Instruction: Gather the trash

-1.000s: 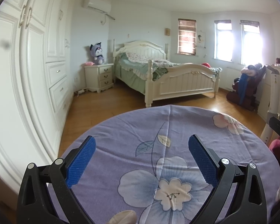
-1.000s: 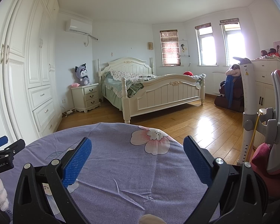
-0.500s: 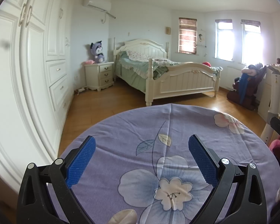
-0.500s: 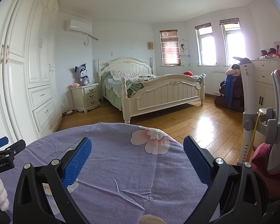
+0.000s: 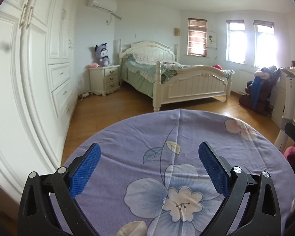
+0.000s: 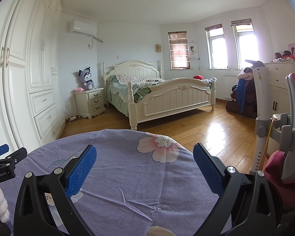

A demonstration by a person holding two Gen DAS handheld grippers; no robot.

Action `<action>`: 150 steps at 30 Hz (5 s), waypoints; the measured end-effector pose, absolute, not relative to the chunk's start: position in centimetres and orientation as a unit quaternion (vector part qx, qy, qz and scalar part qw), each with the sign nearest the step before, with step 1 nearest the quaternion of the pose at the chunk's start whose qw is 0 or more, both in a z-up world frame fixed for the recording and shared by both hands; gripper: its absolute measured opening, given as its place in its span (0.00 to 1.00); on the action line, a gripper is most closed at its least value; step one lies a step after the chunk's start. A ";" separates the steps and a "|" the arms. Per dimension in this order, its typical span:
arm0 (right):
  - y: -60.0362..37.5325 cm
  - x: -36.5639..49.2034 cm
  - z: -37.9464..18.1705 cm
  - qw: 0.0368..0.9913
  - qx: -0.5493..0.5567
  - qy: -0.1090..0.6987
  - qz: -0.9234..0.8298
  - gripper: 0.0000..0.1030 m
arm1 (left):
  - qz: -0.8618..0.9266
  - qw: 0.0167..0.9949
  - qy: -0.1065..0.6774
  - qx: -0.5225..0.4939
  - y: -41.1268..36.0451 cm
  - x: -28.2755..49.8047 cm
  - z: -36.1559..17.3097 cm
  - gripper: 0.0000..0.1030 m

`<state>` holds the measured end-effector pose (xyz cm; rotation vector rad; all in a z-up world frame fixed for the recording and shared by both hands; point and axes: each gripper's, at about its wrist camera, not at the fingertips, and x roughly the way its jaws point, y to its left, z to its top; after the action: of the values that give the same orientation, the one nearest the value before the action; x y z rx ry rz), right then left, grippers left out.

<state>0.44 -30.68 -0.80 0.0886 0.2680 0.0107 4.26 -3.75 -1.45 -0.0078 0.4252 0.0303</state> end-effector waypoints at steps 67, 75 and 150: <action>-30.8 0.4 -0.8 0.990 0.045 0.134 0.005 0.95 | 0.027 0.975 0.220 -0.001 -4.0 4.8 -1.4 0.95; -30.8 0.4 -0.8 0.990 0.044 0.134 0.005 0.95 | 0.028 0.975 0.221 -0.002 -4.1 4.8 -1.4 0.95; -30.1 3.9 -2.4 0.959 0.021 0.257 -0.115 0.95 | 0.028 0.976 0.214 0.006 -4.4 4.2 -1.1 0.95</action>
<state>3.87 -30.10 -2.37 0.0433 0.5205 -0.2329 4.16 -4.39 -1.14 0.0122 0.4316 0.0556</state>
